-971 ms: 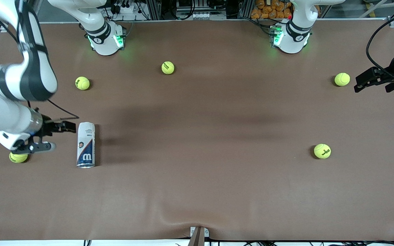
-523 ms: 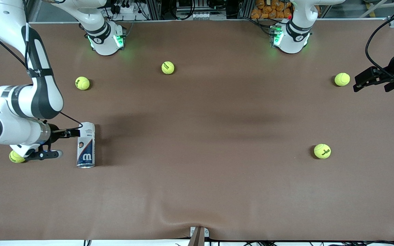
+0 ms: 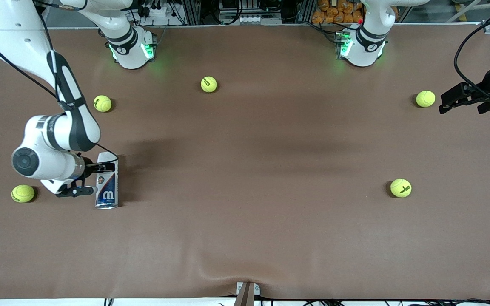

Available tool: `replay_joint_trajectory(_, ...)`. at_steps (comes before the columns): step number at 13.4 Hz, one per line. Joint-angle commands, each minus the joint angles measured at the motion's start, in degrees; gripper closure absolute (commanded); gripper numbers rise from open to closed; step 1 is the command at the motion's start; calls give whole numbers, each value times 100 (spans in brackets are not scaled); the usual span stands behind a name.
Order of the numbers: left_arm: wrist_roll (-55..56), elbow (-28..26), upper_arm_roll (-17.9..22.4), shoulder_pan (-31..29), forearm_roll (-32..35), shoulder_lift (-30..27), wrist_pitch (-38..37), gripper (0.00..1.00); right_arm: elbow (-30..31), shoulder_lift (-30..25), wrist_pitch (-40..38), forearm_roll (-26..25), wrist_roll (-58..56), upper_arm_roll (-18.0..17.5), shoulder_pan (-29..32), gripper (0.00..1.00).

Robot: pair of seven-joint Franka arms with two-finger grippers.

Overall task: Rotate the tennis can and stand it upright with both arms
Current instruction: 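Close the right gripper around the tennis can's closed end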

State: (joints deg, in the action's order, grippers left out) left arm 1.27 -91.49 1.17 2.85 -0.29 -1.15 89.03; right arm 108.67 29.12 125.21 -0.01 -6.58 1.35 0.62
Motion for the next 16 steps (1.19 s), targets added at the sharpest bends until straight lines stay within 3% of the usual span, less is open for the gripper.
replay_joint_trajectory(1,66,61,-12,-12,-76,-34,-105,0,49,94,135,-17,-36,-38,52,0)
replay_joint_trajectory(7,93,61,-20,-4,-76,-34,-105,0,14,261,311,-17,-45,-38,52,0)
replay_joint_trajectory(16,93,61,-99,-21,-76,-43,-105,0,-135,384,303,-17,-54,-38,34,24)
